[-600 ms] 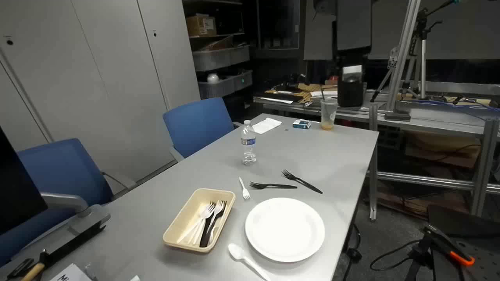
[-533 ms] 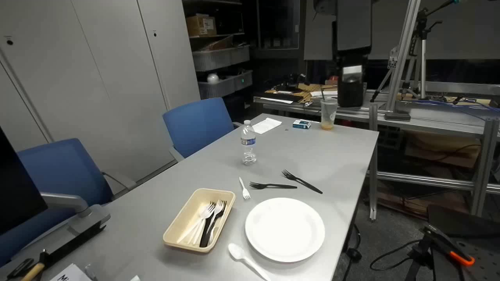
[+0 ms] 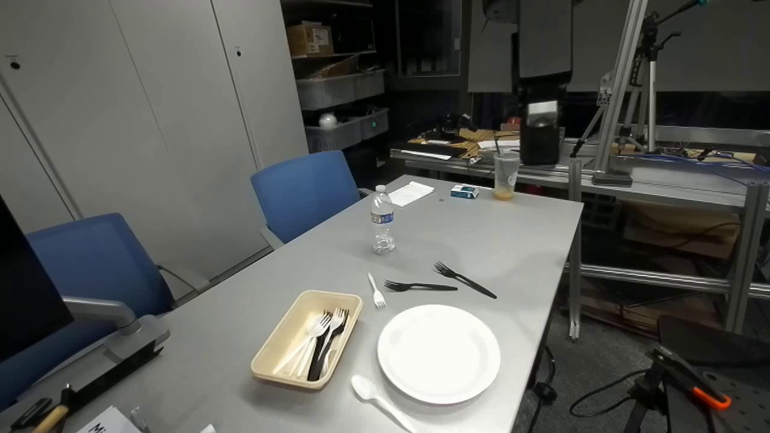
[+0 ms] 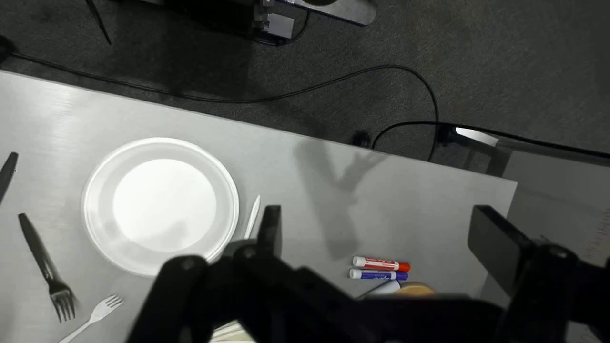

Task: Pick both black forks on the table and put them on the tray

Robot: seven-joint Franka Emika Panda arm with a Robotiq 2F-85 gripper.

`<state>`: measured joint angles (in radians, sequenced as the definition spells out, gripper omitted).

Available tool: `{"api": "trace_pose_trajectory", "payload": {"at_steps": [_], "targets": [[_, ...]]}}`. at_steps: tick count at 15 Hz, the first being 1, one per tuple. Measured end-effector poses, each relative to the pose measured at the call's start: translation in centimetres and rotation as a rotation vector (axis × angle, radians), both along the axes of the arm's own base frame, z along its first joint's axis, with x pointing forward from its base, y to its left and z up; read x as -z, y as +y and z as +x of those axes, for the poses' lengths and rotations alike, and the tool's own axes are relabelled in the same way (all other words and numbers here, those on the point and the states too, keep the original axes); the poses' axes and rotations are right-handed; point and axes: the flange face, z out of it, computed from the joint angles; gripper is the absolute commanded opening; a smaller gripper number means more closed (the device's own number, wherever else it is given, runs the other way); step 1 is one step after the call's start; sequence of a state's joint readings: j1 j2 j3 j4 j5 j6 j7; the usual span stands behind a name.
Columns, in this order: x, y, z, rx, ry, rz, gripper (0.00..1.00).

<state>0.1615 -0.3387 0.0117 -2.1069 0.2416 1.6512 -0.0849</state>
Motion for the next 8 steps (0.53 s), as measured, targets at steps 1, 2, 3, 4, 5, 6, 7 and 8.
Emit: {"api": "trace_pose_trajectory", "payload": {"at_steps": [1,2,3,4,5,6,7,8], "targets": [[0.0,0.0,0.0,0.0,0.0,0.0,1.0],[0.0,0.0,0.0,0.0,0.0,0.0,1.0],[0.0,0.0,0.0,0.0,0.0,0.0,1.0],[0.0,0.0,0.0,0.001,0.0,0.0,1.0],[0.0,-0.2,0.1,0.006,-0.004,-0.005,1.0],[0.0,-0.5,0.2,0.013,-0.011,-0.012,1.0],[-0.1,-0.9,0.4,0.025,-0.022,-0.021,1.0],[-0.2,-1.4,0.7,0.043,-0.039,-0.035,1.0]]}}
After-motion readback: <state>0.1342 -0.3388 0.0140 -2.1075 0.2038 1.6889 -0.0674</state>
